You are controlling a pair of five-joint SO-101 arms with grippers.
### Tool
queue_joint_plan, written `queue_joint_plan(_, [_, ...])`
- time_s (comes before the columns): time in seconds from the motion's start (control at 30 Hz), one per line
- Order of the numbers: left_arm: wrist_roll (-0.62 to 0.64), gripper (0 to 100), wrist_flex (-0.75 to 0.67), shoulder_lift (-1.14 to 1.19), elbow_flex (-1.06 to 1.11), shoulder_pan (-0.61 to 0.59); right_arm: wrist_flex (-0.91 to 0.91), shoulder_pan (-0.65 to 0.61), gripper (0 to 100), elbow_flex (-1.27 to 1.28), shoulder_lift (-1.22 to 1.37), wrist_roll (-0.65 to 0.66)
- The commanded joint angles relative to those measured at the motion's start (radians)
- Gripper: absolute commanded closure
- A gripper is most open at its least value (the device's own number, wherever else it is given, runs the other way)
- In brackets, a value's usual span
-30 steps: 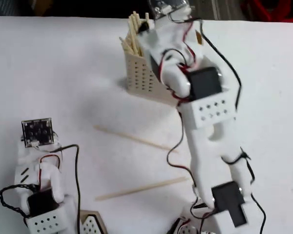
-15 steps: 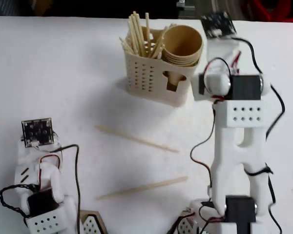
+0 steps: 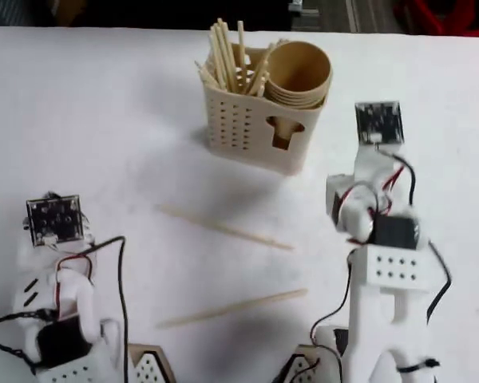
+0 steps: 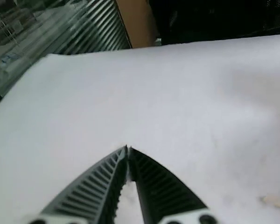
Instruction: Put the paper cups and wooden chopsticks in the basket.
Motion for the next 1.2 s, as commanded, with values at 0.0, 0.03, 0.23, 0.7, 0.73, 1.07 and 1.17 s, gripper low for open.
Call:
queue_joint_plan(0.0, [-0.155, 98, 0.104, -0.005, -0.176, 0.107, -0.133, 0.012, 98.1, 0.101, -0.101, -0.049])
queue_joint_plan(0.03, [-0.189, 98, 0.146, -0.004, -0.206, 0.15, -0.134, 0.012, 98.1, 0.109, -0.111, -0.051])
queue_joint_plan(0.23, [-0.288, 98, 0.384, -0.004, -0.353, 0.375, -0.148, 0.104, 98.1, 0.114, -0.142, -0.084])
queue_joint_plan(0.7, [-0.423, 82, 0.531, 0.461, -0.491, 0.72, -0.203, 0.213, 98.1, 0.114, -0.124, -0.084])
queue_joint_plan(0.73, [-0.423, 80, 0.545, 0.506, -0.506, 0.768, -0.203, 0.213, 98.1, 0.114, -0.124, -0.084])
queue_joint_plan(1.07, [-0.353, 76, 0.445, 0.843, -0.523, 1.099, -0.205, 0.257, 98.1, 0.112, -0.131, -0.084])
queue_joint_plan(1.17, [-0.338, 76, 0.399, 0.955, -0.523, 1.15, -0.205, 0.268, 98.1, 0.11, -0.131, -0.084])
